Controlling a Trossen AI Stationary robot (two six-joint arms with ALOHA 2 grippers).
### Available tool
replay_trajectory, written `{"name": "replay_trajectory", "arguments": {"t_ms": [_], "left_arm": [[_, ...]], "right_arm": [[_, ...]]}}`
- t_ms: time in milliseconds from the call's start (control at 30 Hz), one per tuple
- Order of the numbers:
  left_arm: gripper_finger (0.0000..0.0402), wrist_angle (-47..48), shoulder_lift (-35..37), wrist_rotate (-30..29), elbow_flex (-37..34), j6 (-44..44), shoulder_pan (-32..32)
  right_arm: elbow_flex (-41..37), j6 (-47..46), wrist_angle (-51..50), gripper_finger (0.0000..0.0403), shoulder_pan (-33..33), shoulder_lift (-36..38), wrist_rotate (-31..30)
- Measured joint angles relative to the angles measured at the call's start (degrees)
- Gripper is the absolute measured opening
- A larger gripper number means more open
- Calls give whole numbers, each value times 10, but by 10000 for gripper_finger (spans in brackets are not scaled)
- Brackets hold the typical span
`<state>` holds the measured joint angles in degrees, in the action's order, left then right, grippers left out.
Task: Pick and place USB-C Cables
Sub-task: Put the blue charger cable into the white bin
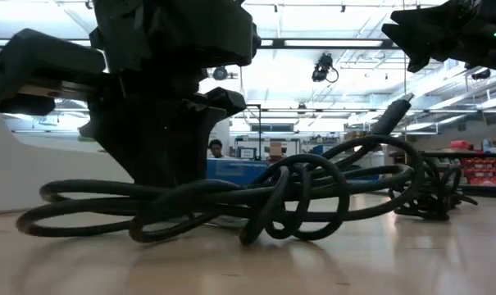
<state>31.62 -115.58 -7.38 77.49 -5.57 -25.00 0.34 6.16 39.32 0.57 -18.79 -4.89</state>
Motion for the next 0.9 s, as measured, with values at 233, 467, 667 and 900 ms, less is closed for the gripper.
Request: {"name": "replay_trajectory", "arguments": {"t_ms": [233, 467, 667, 900], "left_arm": [[122, 0, 0, -1, 0, 10, 0], [81, 13, 0, -7, 0, 32, 0], [33, 19, 1, -17, 1, 97, 0], [7, 19, 1, -24, 2, 180, 0]], "right_arm": [[0, 0, 0, 169, 0, 0, 0], [0, 0, 0, 169, 0, 0, 0], [0, 0, 0, 169, 0, 0, 0], [0, 0, 0, 169, 0, 0, 0]]}}
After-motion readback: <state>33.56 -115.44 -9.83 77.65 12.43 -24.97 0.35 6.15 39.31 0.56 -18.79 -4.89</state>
